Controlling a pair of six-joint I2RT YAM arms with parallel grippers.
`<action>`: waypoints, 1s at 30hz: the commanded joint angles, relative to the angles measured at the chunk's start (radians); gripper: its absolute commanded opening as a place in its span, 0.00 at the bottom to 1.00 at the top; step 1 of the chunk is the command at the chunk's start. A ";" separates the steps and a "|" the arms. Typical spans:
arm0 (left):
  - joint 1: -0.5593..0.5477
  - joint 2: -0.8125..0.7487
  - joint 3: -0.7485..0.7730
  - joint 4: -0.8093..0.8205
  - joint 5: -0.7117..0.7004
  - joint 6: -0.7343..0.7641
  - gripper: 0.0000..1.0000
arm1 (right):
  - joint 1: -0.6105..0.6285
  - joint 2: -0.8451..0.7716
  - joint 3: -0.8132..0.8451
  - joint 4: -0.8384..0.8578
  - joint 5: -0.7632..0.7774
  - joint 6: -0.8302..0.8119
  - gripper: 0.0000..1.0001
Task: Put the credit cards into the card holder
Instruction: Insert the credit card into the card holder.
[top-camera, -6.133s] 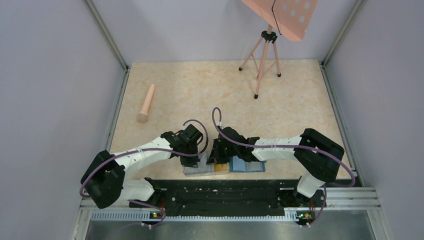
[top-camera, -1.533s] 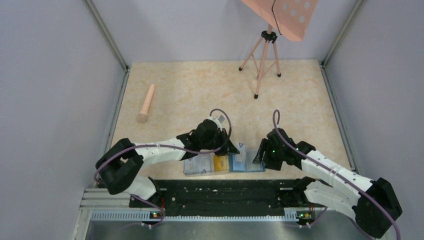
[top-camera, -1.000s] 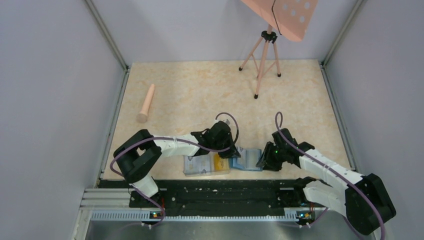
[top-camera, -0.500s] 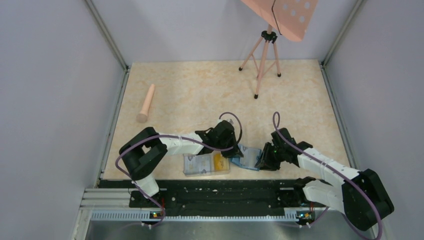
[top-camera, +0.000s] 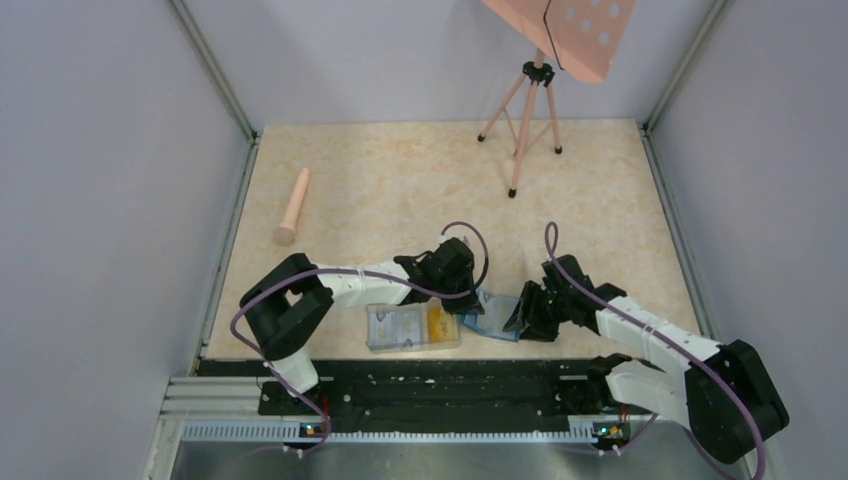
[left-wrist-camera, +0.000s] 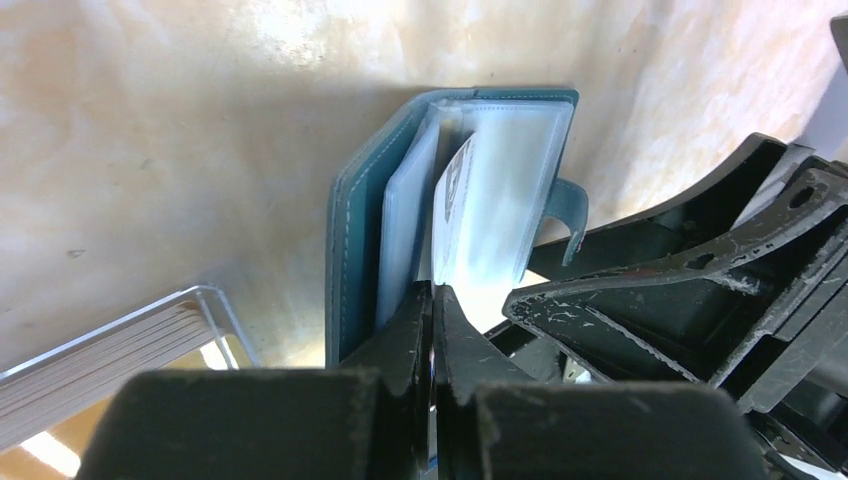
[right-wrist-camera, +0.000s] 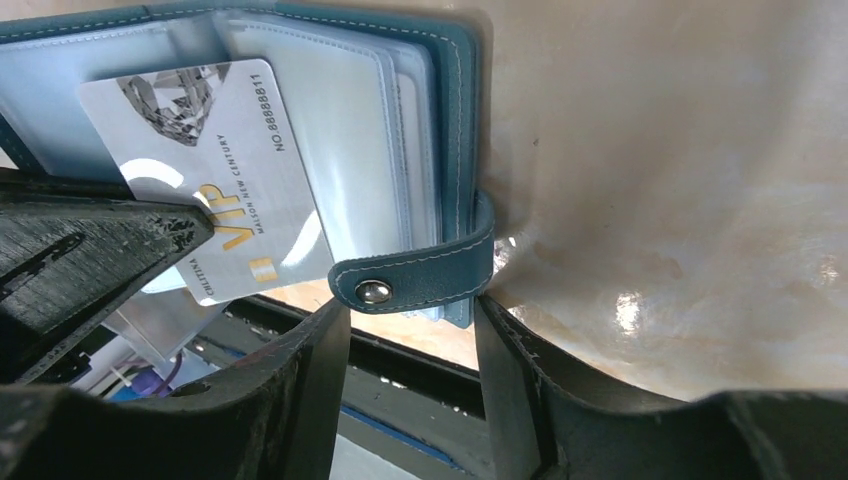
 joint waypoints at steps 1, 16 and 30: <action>-0.004 -0.036 0.054 -0.214 -0.129 0.085 0.00 | -0.014 -0.018 0.005 -0.007 0.061 -0.030 0.50; -0.001 0.016 0.087 -0.200 -0.074 0.119 0.00 | -0.017 0.095 0.128 -0.095 0.204 -0.091 0.46; -0.001 -0.023 0.065 -0.138 -0.065 0.113 0.00 | -0.021 0.074 0.119 -0.093 0.197 -0.113 0.28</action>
